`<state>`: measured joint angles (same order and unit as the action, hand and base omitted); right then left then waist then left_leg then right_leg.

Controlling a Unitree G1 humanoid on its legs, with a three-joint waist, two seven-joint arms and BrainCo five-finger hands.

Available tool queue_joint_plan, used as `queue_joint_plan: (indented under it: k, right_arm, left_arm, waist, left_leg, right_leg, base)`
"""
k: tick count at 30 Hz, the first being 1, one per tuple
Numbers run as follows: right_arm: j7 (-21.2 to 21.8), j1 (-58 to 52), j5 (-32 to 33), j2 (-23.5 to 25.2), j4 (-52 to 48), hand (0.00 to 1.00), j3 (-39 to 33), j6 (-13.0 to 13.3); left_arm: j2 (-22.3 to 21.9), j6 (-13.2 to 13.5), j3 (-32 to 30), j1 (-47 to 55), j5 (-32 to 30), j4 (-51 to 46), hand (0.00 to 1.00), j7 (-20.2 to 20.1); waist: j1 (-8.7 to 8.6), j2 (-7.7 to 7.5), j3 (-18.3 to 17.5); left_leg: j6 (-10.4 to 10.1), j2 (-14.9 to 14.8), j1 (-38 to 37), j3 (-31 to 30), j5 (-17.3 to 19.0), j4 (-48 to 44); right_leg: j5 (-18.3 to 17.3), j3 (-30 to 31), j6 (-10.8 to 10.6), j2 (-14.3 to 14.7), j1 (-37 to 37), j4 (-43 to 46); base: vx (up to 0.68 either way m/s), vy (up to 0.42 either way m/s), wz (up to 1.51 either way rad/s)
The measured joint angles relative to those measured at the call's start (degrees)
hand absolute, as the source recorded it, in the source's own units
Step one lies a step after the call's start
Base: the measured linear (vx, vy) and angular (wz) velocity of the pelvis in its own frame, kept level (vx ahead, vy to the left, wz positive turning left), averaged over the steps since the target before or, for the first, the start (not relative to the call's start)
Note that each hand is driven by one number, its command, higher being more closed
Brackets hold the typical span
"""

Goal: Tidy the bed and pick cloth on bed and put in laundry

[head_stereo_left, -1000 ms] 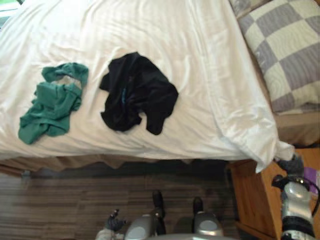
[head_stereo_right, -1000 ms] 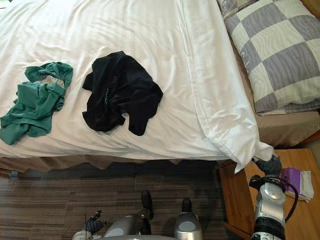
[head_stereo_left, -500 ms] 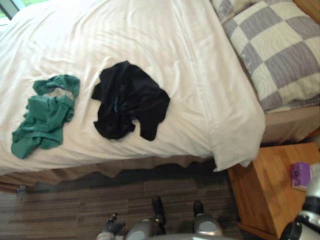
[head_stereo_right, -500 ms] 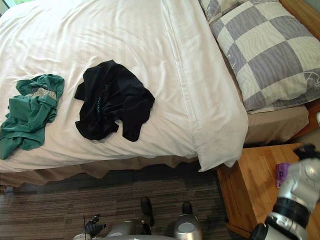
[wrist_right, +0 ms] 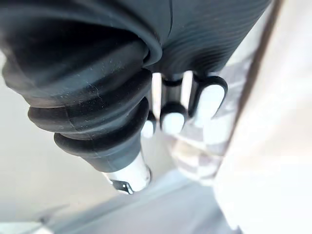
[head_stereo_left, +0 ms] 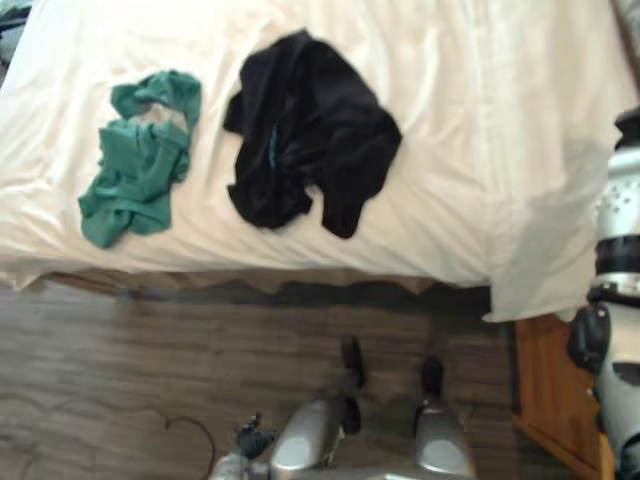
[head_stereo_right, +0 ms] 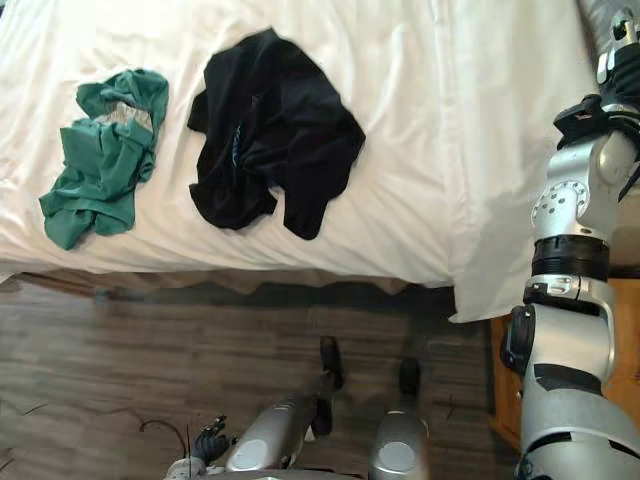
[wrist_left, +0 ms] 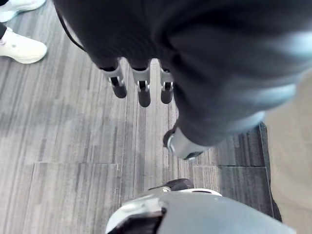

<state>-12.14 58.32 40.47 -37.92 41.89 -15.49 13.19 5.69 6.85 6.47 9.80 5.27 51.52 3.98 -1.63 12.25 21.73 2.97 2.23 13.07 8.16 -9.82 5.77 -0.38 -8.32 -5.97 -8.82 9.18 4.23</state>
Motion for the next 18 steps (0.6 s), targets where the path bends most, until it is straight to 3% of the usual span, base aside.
queue_joint_plan:
  k: [4,6,9,13,15,16,17,18]
  right_arm:
    - [0.5,-1.9,0.5,0.1,9.9,1.00,0.1,-1.4]
    - [2.8,-5.6,-0.4,1.5,9.9,1.00,-0.5,0.5]
    - [4.7,-8.7,-1.2,4.5,7.4,1.00,-3.3,0.9]
    - [6.9,-17.6,-5.5,12.1,1.4,1.00,-8.1,2.6]
    - [7.5,-23.6,-7.3,17.4,1.1,1.00,-10.8,2.4]
    - [7.4,-25.9,-7.3,18.8,2.2,1.00,-12.0,1.7]
    - [6.9,-32.7,-7.4,22.4,7.6,1.00,-14.3,-1.3]
    - [6.7,-36.1,-7.5,24.1,9.9,1.00,-15.1,-2.7]
  left_arm:
    - [0.0,0.9,3.7,-1.7,1.3,-1.4,0.00,-0.2]
    - [0.2,1.1,4.5,-1.9,1.3,-1.5,0.00,-0.2]
    - [0.5,1.2,4.7,-2.2,1.3,-1.5,0.00,-0.3]
    - [1.5,1.0,3.9,-2.7,0.8,-1.2,0.00,-0.3]
    - [2.1,0.8,2.1,-3.4,-0.2,0.6,0.00,-0.2]
    - [2.3,0.6,1.8,-3.9,-0.6,1.4,0.00,-0.2]
    - [2.4,0.3,0.9,-4.8,-1.4,2.3,0.00,-0.1]
    - [2.4,0.2,0.0,-5.3,-1.5,2.6,0.00,-0.1]
  waist:
    - [0.12,3.67,3.1]
    - [0.16,3.90,3.2]
    - [-0.68,3.53,3.5]
    - [-1.80,1.36,4.4]
    - [-2.79,-1.20,3.7]
    - [-2.85,-1.81,3.5]
    - [-2.87,-3.06,2.9]
    - [-2.95,-3.32,2.8]
  left_leg:
    - [-0.5,0.0,2.6,-0.2,-0.6,0.0]
    - [-0.7,-0.1,3.1,-0.2,-0.7,-0.2]
    - [-0.8,-0.1,2.3,-0.2,-0.7,-0.2]
    - [-2.0,-0.8,0.2,-0.1,0.2,-0.2]
    - [-2.3,-1.4,-0.8,0.1,0.5,0.1]
    - [-2.6,-1.6,-1.0,0.2,0.7,0.1]
    - [-2.9,-2.0,-1.2,0.4,1.0,0.1]
    - [-2.9,-2.2,-1.2,0.5,1.0,0.1]
  right_leg:
    - [0.2,0.0,-0.1,0.0,3.0,0.9]
    - [0.2,0.3,-0.1,0.0,3.6,1.0]
    - [0.1,0.1,-0.2,0.1,2.8,0.8]
    - [-0.5,0.0,0.3,0.7,0.9,0.6]
    - [-1.0,0.3,0.8,1.3,0.1,0.6]
    - [-1.1,0.4,0.9,1.5,0.0,0.6]
    - [-1.4,0.5,0.7,1.8,-0.2,0.6]
    - [-1.4,0.6,0.8,1.8,-0.5,0.7]
  base:
    - [0.01,-0.011,0.00]
    - [0.06,-0.029,-0.05]
    - [0.08,-0.034,0.02]
    - [0.02,-0.045,-0.01]
    - [0.01,-0.069,-0.08]
    - [0.02,-0.086,-0.11]
    - [0.03,-0.072,-0.09]
    - [0.07,-0.082,-0.06]
